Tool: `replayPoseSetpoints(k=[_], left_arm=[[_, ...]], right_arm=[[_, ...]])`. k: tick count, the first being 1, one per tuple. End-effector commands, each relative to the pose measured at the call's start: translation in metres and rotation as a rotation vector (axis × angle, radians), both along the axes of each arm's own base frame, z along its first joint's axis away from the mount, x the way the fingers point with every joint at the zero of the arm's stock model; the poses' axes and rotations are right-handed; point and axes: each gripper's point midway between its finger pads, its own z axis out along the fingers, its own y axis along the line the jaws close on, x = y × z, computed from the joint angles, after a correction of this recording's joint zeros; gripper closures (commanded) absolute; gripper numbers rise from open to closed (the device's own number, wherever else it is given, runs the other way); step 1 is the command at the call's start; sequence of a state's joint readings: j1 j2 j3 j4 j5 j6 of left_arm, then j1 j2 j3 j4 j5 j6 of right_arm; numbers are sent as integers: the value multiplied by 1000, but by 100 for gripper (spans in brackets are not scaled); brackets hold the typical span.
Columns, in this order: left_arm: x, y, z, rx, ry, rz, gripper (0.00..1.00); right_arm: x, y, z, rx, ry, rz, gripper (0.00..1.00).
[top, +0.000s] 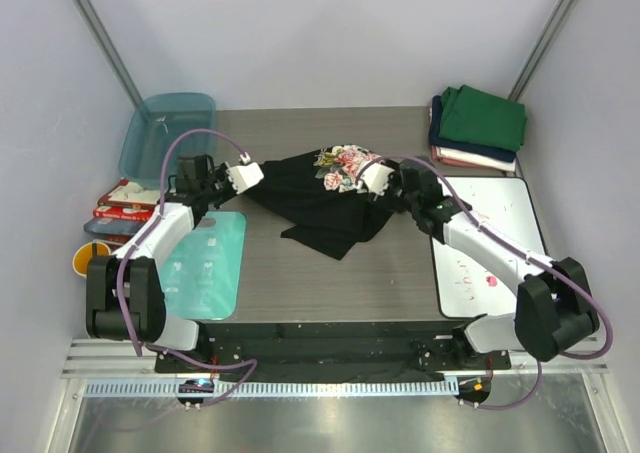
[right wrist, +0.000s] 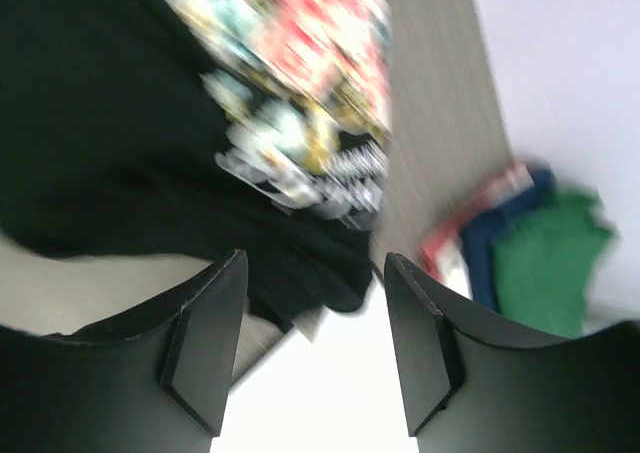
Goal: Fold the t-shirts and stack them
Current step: Flatten out the tshirt
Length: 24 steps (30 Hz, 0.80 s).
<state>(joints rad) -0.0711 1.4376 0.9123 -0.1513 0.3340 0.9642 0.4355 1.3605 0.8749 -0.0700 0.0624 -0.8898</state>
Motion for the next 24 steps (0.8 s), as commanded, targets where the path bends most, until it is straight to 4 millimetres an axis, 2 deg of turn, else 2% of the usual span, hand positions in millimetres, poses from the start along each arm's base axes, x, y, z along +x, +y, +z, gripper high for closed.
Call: replayPoseSetpoints(k=[1, 2, 9, 19, 23, 24], left_arm=[[18, -3, 19, -9, -76, 27, 100], [18, -4, 18, -10, -72, 29, 100], [21, -2, 21, 4, -81, 44, 100], [21, -1, 19, 10, -79, 49, 100], [23, 0, 19, 12, -78, 56, 100], [23, 0, 17, 13, -75, 58, 100]], right_arm=[[-78, 59, -45, 20, 313, 221, 39], [-94, 72, -62, -20, 350, 270, 39], [-127, 101, -118, -147, 450, 348, 40], [-136, 121, -141, -185, 458, 390, 41], [-150, 128, -158, -224, 483, 433, 43], [-147, 126, -158, -248, 464, 418, 44]])
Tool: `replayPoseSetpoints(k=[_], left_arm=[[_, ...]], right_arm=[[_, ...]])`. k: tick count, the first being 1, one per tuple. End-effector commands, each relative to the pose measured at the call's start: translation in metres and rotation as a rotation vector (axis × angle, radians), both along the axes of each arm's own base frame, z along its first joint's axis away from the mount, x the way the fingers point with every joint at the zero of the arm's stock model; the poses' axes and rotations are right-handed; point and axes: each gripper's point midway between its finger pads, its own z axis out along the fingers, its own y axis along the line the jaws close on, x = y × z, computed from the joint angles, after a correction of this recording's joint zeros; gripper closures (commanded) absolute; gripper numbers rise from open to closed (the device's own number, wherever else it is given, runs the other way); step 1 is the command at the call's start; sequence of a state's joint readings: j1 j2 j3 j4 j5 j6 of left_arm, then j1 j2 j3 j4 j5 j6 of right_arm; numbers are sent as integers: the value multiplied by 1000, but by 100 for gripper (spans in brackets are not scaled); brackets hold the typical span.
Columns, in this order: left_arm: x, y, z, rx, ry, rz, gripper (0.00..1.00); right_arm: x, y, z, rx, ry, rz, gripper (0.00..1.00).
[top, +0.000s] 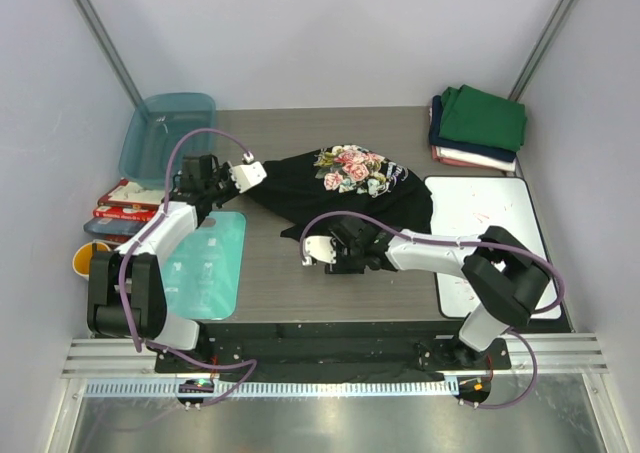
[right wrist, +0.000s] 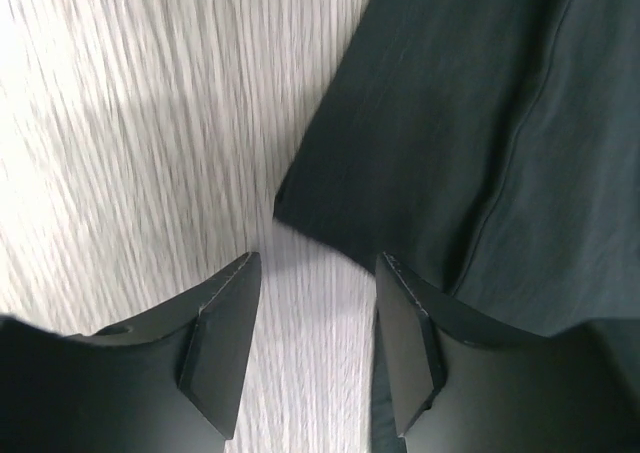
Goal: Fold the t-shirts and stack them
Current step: Flatten out the tshirt
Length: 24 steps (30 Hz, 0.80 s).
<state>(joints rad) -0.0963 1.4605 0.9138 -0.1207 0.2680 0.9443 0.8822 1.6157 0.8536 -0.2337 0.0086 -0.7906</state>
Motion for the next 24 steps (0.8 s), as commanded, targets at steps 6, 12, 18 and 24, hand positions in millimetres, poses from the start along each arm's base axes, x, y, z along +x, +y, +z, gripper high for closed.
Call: replayPoseSetpoints(k=[6, 12, 18, 24], left_arm=[[18, -1, 20, -12, -68, 19, 100], [19, -1, 19, -9, -70, 22, 100], [24, 3, 19, -7, -91, 45, 100], [41, 18, 47, -5, -215, 156, 100]], right_arm=[[-19, 13, -33, -83, 27, 60, 48], [-16, 10, -48, -132, 29, 55, 99], [12, -10, -21, -205, -155, 10, 99], [57, -42, 95, -156, -475, -130, 99]])
